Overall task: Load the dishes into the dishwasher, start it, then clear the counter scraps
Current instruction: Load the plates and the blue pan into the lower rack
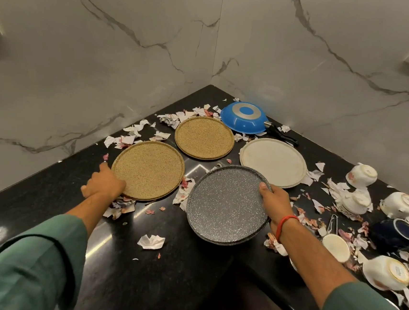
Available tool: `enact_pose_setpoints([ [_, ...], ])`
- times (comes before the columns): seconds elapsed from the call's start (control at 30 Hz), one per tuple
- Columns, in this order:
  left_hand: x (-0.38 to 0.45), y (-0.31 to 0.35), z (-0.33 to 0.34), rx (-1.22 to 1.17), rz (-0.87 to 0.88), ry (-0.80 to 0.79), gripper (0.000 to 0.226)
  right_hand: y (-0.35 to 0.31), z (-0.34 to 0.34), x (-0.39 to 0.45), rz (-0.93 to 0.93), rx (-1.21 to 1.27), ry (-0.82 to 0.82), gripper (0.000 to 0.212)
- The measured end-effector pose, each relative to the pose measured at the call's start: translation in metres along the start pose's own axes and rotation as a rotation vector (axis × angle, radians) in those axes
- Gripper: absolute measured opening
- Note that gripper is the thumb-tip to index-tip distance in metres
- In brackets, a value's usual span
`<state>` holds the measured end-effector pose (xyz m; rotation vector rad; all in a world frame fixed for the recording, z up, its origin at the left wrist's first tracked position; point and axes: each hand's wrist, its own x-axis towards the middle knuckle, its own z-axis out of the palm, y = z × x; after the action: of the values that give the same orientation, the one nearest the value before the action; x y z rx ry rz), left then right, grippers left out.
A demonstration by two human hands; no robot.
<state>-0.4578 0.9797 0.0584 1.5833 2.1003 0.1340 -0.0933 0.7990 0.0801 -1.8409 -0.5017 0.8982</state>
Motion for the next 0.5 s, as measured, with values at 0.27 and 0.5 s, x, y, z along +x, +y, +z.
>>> enact_pose_setpoints([
  [0.27,0.012,0.006,-0.013,-0.664,-0.127,-0.018,0.003,-0.011,0.007,0.006,0.019,0.041,0.006,0.030],
  [0.5,0.003,0.018,-0.022,-1.082,-0.140,-0.250,0.024,-0.017,0.017,-0.001,0.050,0.063,-0.002,0.022],
])
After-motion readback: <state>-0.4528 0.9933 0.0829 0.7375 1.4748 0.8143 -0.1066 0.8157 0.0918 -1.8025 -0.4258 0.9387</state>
